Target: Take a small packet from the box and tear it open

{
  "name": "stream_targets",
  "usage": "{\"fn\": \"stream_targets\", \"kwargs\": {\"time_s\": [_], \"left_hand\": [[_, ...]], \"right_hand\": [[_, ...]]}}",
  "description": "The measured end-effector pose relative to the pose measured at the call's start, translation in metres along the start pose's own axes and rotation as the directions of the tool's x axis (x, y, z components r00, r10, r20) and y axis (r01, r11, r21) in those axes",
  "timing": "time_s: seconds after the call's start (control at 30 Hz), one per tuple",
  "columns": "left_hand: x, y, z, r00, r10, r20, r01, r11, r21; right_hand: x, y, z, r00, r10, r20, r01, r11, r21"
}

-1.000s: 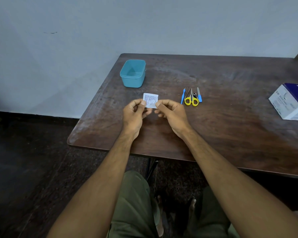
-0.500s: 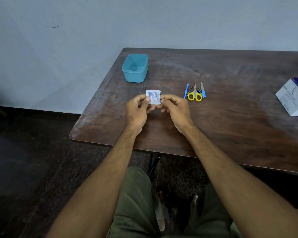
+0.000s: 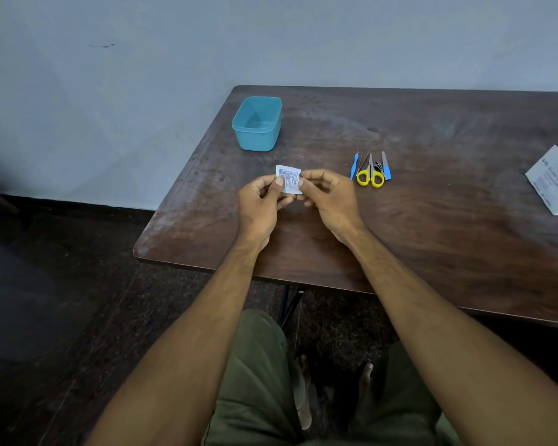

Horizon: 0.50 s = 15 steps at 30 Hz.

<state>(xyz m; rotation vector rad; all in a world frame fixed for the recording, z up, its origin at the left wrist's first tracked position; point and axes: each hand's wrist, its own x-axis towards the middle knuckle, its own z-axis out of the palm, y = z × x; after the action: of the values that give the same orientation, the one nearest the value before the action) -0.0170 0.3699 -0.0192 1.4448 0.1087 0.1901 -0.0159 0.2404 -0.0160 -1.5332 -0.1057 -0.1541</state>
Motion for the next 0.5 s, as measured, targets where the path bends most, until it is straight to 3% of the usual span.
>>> {"fn": "stream_targets", "kwargs": {"time_s": [0.33,0.5], "left_hand": [[-0.0005,0.0,0.0022,1.0,0.004,-0.025,-0.003,0.999,0.039],[-0.002,0.0013,0.0023,1.0,0.012,-0.012,-0.011,0.999,0.049]], "right_hand": [[0.0008,0.0043,0.0016,0.999,-0.047,0.003,0.047,0.993,-0.109],[0.0018,0.0049,-0.0018,0.999,-0.043,0.017,0.044,0.996,-0.08]]}}
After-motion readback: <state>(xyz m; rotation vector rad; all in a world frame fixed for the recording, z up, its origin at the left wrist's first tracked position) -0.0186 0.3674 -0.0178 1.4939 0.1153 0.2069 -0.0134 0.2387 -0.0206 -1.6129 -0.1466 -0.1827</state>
